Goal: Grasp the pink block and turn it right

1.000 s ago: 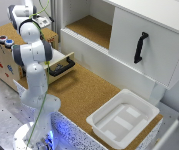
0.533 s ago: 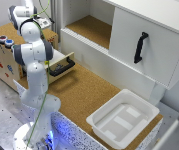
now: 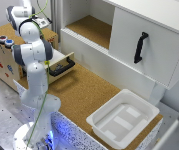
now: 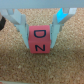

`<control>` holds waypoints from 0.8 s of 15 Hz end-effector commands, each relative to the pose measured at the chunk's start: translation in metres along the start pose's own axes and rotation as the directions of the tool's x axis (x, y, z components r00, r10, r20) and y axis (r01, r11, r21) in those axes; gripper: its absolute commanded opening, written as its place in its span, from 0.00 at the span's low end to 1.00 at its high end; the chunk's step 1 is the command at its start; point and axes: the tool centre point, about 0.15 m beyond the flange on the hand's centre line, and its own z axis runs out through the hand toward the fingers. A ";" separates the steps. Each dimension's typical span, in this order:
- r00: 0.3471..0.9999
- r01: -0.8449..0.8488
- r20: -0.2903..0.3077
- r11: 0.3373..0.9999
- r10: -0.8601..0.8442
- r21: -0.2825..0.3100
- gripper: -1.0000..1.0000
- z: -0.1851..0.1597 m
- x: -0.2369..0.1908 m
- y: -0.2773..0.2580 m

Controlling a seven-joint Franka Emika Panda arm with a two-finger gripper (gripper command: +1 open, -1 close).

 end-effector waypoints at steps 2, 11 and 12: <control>0.997 0.083 0.006 0.996 -0.083 -0.018 0.00 -0.046 -0.007 0.019; 0.994 -0.112 0.012 0.992 0.113 -0.065 0.00 -0.064 -0.024 0.031; 0.983 -0.181 0.014 0.981 0.183 -0.068 0.00 -0.059 -0.026 0.030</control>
